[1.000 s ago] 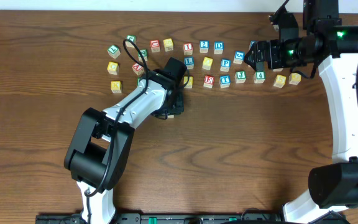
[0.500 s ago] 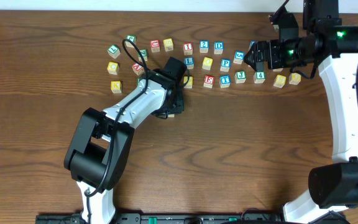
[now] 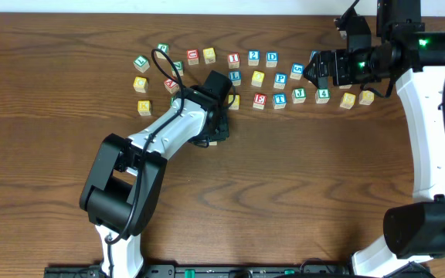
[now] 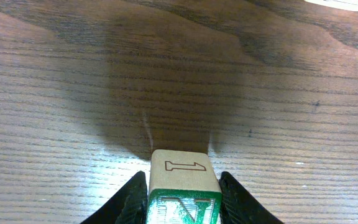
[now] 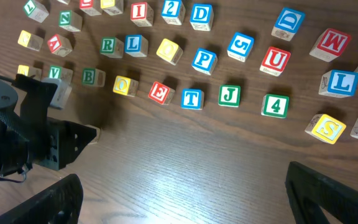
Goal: Spell out NEURIPS
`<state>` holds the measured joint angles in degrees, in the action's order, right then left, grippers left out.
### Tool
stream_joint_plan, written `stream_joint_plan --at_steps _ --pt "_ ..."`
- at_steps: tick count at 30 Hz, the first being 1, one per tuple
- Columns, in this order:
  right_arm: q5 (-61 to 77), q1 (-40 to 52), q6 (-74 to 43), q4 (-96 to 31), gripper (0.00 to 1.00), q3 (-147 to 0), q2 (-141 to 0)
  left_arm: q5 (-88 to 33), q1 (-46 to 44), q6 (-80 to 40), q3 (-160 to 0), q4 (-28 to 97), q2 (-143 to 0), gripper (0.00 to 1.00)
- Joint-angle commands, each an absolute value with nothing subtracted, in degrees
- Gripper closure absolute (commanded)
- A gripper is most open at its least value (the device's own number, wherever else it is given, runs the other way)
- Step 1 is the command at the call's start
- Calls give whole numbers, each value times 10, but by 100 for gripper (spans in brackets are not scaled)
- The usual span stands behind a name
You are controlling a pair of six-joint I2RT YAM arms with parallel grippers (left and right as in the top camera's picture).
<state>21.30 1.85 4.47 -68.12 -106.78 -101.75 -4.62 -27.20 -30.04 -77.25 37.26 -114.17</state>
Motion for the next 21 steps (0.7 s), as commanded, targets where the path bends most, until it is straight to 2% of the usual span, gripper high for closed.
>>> stream_joint_plan --at_steps 1,8,17,18,21 --pt "222 27 52 -682 1 -1078 -1016 -49 -269 -308 -776 374 -1144 64" --pt "222 27 52 -682 1 -1078 -1016 -49 -269 -310 -776 373 -1144 68" --pt "222 27 52 -682 1 -1078 -1016 -49 -269 -310 -776 372 -1144 66" --pt "222 27 52 -682 1 -1078 -1016 -49 -269 -310 -776 372 -1144 60" --pt "222 27 52 -682 1 -1078 -1016 -49 -269 -310 -776 372 -1144 59"
